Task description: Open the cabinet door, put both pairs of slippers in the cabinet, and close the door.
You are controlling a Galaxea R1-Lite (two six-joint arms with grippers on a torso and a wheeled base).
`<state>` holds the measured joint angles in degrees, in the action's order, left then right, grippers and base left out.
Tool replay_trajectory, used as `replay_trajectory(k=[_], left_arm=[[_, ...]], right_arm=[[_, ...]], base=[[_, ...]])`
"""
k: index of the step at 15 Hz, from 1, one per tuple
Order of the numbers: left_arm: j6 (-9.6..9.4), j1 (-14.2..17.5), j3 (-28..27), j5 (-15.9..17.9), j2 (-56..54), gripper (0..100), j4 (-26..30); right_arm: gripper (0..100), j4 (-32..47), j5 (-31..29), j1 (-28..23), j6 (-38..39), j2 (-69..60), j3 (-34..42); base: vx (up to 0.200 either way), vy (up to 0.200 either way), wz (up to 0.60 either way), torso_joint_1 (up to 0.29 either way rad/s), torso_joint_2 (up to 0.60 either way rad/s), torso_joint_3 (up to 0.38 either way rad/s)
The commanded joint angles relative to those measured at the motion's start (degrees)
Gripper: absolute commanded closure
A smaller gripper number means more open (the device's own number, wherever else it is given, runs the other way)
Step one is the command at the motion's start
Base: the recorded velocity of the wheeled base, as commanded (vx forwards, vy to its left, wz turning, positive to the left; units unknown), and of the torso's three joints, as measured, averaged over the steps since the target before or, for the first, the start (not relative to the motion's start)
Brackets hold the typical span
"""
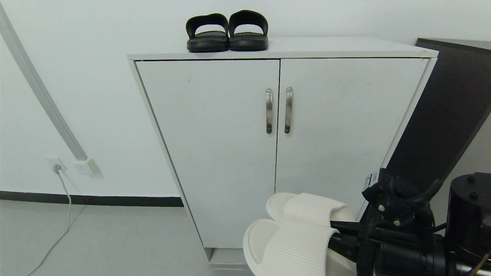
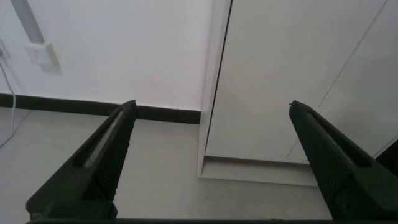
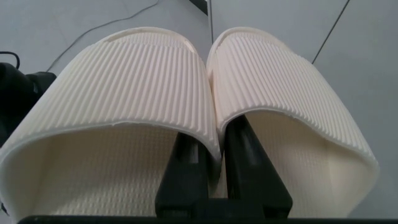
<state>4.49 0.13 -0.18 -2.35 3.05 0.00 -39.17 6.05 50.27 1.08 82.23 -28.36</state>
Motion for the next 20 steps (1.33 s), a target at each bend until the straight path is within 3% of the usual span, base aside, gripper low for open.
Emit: replay_trajectory(k=[1,2,3,4,5,6,8,10,13,15,18,20], left_arm=[[-0.79,0.0,-0.3,-0.1,2.9,0,-0.1],[0.00,0.0,-4.8,0.2,5.3,0,-0.3],[4.74,0.0,-11.4,0.3,7.7,0,0.1],[5.09,-0.8,-15.3,2.4,9.6,0,0.2],[2.98,-1.4,-15.8,6.2,11.4,0,0.2],[2.19,-1.4,-16.0,9.5,14.7,0,0.2],[2.81,-1.4,-16.5,13.3,21.0,0,-0.5],[3.95,-1.5,-17.8,22.7,28.9,0,-5.1],[5.09,-1.8,-21.4,27.8,38.9,0,-12.1],[5.80,-5.9,-24.2,31.1,44.8,0,-14.9],[9.14,-16.7,-30.5,31.0,51.0,0,-15.1],[9.14,-21.1,-33.7,30.9,53.2,0,-15.1]], right_arm=[[100,0.0,-0.1,0.0,0.0,-0.3,0.1],[100,0.0,0.0,0.0,0.0,-0.6,0.4],[100,0.0,0.1,-0.1,0.0,-0.6,0.4],[100,0.0,0.0,0.0,0.0,-0.3,0.2],[100,0.0,0.0,0.0,0.0,-0.3,0.3],[100,0.1,0.0,-0.1,0.0,-0.4,0.4],[100,0.1,0.0,-0.1,0.0,-0.4,0.5],[100,0.1,0.0,-0.1,0.0,0.0,0.4],[100,0.1,0.0,-0.1,0.0,0.0,0.5],[100,0.1,-0.1,0.0,-0.1,0.2,0.4],[100,0.1,-0.3,-0.1,0.0,0.6,0.5],[100,0.1,-0.3,-0.1,-0.1,0.9,0.5]], base=[[0.000,0.000,0.00,0.002,0.07,0.041],[0.000,0.000,0.00,0.000,0.00,0.000],[0.000,0.000,0.00,0.000,0.00,0.000],[0.000,0.000,0.00,0.000,0.00,0.000],[0.000,0.000,0.00,0.000,0.00,0.000],[0.000,0.000,0.00,0.000,0.00,0.000],[0.000,0.000,0.00,0.000,0.00,0.000],[0.000,0.000,0.00,0.000,0.00,0.000],[0.000,0.000,0.00,0.000,0.00,0.000],[0.000,0.000,0.00,0.000,0.00,0.000],[0.000,0.000,0.00,0.000,0.00,0.000],[0.000,0.000,0.00,0.000,0.00,0.000]])
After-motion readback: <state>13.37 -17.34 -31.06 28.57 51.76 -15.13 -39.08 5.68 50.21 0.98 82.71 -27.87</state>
